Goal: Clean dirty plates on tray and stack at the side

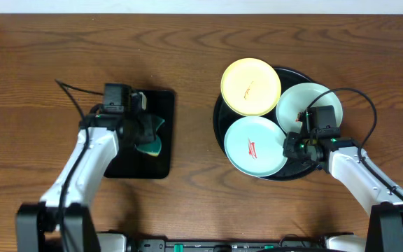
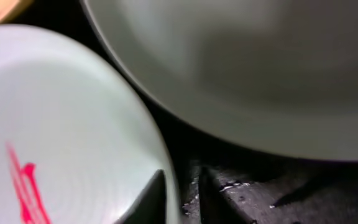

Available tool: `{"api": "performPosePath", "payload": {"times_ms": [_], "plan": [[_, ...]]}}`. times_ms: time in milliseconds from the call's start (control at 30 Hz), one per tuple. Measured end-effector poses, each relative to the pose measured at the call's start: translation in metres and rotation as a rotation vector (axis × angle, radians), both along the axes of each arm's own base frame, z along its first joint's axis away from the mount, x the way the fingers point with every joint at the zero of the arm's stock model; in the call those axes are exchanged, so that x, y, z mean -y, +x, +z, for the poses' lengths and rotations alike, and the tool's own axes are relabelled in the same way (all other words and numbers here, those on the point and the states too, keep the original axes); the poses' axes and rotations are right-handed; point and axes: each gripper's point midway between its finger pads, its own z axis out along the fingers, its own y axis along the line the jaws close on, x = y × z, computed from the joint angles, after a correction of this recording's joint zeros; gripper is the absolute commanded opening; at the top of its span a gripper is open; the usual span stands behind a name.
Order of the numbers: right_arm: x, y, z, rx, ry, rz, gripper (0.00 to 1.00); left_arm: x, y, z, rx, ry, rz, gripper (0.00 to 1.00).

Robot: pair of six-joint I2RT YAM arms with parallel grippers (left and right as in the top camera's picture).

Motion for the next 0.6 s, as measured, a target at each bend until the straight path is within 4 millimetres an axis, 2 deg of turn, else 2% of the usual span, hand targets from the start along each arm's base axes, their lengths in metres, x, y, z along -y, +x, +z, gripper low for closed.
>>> {"api": "performPosePath", "payload": {"times_ms": [67,200,433,500,600], "plan": [[0.002,-0.001,-0.001,-0.005,-0.012,-0.003,0.3,0.0,0.005,0.018,0.058,-0.003,0.0,0.07],[0.003,-0.003,-0.002,-0.013,-0.017,-0.005,0.31,0.0,0.007,0.037,0.112,-0.006,0.0,0.08],[-0.002,-0.001,0.0,-0.006,0.011,0.006,0.05,0.0,0.004,0.036,0.099,-0.006,0.0,0.07],[-0.003,-0.002,0.0,-0.006,0.016,0.008,0.01,0.0,0.005,0.037,0.106,-0.006,0.0,0.08],[-0.004,-0.002,0.0,-0.008,0.024,0.009,0.01,0.0,0.011,0.039,0.131,-0.007,0.001,0.07]]}}
